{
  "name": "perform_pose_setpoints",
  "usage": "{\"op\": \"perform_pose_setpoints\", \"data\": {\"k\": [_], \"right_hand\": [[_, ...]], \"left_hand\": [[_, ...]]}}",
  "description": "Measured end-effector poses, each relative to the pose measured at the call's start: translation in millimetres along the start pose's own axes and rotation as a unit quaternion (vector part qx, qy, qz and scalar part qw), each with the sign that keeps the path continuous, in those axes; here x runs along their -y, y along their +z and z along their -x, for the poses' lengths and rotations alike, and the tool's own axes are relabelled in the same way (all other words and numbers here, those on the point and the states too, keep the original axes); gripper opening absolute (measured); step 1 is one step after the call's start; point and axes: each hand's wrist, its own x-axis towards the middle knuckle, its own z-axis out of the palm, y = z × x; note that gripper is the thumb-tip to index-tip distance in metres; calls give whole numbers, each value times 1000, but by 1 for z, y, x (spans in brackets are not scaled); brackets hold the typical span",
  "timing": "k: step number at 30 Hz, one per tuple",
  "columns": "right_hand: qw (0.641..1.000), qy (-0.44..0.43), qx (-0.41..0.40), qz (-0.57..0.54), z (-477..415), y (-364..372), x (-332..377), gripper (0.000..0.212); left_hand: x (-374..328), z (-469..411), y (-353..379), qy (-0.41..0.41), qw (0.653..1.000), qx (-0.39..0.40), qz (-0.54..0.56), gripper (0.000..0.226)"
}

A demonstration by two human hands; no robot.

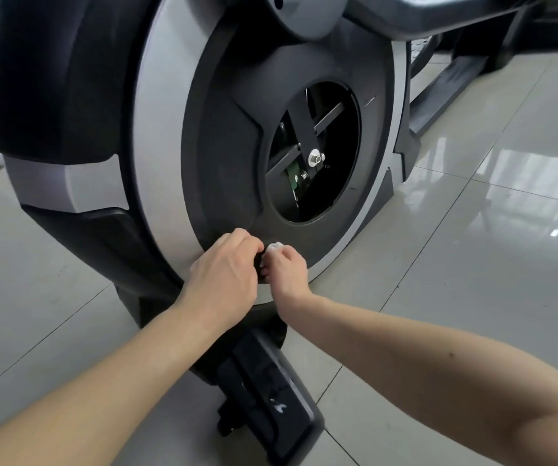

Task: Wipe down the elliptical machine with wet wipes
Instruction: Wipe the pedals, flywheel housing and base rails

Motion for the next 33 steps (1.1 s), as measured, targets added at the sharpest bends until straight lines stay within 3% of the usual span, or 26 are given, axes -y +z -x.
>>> {"op": "perform_pose_setpoints", "data": {"k": [4, 6, 10, 18, 23, 30, 33], "right_hand": [[996, -44, 21, 72, -18, -29, 11, 24], [994, -60, -24, 93, -40, -43, 18, 26], [994, -13, -104, 38, -87, -69, 32, 16], [987, -10, -104, 124, -98, -76, 8, 23], [975, 13, -12, 221, -52, -63, -30, 8], [968, -38, -158, 193, -134, -103, 10, 22], [960, -61, -176, 210, -142, -117, 13, 18]], "left_hand": [[-1, -5, 4, -7, 1000, 10, -1, 27], [-2, -7, 7, -8, 1000, 15, -3, 27], [-5, -14, 13, -3, 1000, 20, -11, 27], [-17, -38, 33, 51, 998, 12, -44, 20], [-33, -61, 51, 106, 989, 21, -97, 25], [-50, -90, 68, 113, 979, 53, -163, 30], [-55, -102, 73, 102, 978, 67, -171, 29]]}}
